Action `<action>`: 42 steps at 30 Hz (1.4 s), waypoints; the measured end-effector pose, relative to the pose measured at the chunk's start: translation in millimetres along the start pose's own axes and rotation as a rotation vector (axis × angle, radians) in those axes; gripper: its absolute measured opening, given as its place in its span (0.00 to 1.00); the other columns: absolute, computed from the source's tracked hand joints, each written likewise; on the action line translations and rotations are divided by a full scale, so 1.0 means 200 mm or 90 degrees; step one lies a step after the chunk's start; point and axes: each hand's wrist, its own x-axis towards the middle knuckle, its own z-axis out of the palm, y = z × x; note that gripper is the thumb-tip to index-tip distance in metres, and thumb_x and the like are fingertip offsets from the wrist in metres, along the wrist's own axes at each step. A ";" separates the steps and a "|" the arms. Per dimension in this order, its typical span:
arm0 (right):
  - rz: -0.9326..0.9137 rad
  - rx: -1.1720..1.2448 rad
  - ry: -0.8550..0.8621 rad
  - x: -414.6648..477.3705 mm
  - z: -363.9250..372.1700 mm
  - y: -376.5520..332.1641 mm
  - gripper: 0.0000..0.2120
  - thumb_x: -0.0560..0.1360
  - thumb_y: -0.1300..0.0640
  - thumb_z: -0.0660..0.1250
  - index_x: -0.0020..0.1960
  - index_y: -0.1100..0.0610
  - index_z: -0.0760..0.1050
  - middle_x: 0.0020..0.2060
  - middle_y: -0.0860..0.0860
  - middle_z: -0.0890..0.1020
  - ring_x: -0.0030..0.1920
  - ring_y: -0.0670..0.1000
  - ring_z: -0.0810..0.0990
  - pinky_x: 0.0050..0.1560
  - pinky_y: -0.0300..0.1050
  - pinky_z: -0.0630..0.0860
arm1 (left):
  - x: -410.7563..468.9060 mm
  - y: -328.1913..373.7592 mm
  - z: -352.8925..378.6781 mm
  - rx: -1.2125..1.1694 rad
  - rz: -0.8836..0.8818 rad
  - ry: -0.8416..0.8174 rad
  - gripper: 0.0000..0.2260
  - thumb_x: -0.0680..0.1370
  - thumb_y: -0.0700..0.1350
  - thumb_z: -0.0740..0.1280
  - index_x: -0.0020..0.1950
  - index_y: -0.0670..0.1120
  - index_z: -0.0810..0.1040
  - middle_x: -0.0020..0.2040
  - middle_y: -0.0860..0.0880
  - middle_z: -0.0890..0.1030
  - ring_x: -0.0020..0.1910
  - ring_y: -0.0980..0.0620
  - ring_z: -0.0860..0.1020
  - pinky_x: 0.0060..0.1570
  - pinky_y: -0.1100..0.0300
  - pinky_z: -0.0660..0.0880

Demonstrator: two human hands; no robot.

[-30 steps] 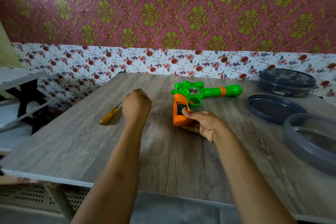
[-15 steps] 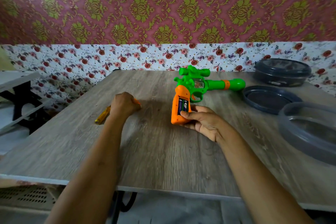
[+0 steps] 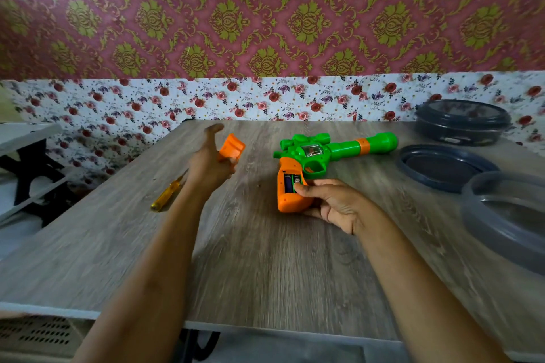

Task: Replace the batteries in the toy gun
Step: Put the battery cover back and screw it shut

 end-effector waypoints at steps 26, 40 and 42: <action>-0.030 0.057 0.049 0.02 -0.04 0.00 0.12 0.72 0.67 0.66 0.54 0.61 0.76 0.36 0.51 0.85 0.44 0.50 0.80 0.41 0.44 0.81 | -0.12 0.17 0.09 -0.263 0.087 -0.351 0.16 0.79 0.35 0.60 0.62 0.51 0.74 0.63 0.48 0.75 0.62 0.49 0.75 0.58 0.55 0.76; -0.052 0.017 0.044 0.01 -0.01 0.01 0.18 0.71 0.67 0.67 0.61 0.63 0.74 0.43 0.54 0.82 0.43 0.49 0.80 0.44 0.43 0.79 | -0.12 0.20 0.08 -0.229 -0.030 -0.238 0.14 0.72 0.36 0.71 0.57 0.43 0.75 0.49 0.43 0.80 0.43 0.49 0.81 0.40 0.60 0.81; -0.050 0.022 0.048 0.02 -0.01 0.01 0.18 0.72 0.67 0.67 0.61 0.64 0.74 0.43 0.54 0.81 0.43 0.49 0.80 0.46 0.44 0.79 | -0.12 0.20 0.08 -0.197 -0.019 -0.252 0.15 0.72 0.37 0.71 0.58 0.44 0.77 0.52 0.43 0.80 0.47 0.49 0.80 0.41 0.61 0.81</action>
